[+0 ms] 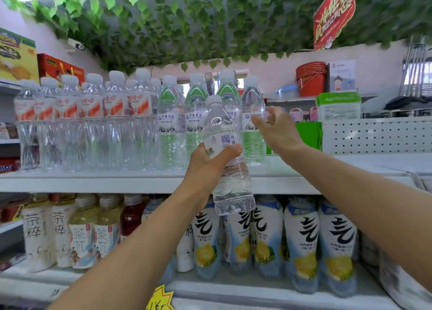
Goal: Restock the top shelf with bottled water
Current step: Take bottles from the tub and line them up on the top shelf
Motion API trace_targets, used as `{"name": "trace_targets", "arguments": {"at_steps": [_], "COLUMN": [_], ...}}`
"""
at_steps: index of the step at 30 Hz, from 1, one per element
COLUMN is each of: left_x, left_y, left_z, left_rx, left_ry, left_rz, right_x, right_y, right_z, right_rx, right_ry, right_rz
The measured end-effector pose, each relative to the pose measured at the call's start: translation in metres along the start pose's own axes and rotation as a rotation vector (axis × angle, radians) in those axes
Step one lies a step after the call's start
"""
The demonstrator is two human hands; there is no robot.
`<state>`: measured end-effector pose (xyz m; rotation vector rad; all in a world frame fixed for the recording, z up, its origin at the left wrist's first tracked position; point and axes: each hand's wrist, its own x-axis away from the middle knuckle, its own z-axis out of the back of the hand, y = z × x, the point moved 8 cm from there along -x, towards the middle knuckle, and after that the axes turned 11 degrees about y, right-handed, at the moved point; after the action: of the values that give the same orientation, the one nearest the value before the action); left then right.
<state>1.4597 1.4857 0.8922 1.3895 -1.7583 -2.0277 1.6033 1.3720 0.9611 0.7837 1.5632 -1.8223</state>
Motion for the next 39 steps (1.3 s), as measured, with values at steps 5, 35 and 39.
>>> {"name": "trace_targets", "arguments": {"at_steps": [5,35,39], "left_x": [0.018,0.067,0.061], "left_y": [0.005,0.017,0.009], "left_z": [-0.008,-0.022,-0.03], "left_rx": [0.086,-0.415,-0.246], "left_ry": [-0.139,0.115,-0.001], "left_rz": [0.055,-0.372,-0.245], "right_x": [0.038,0.037,0.029], "right_y": [-0.049,-0.082,-0.088], "right_z": [-0.007,0.065,0.066], "right_rx": [-0.317,-0.557,-0.576], "right_ry": [-0.415,0.002,0.055], "right_rz": [-0.112,-0.166,-0.143]}}
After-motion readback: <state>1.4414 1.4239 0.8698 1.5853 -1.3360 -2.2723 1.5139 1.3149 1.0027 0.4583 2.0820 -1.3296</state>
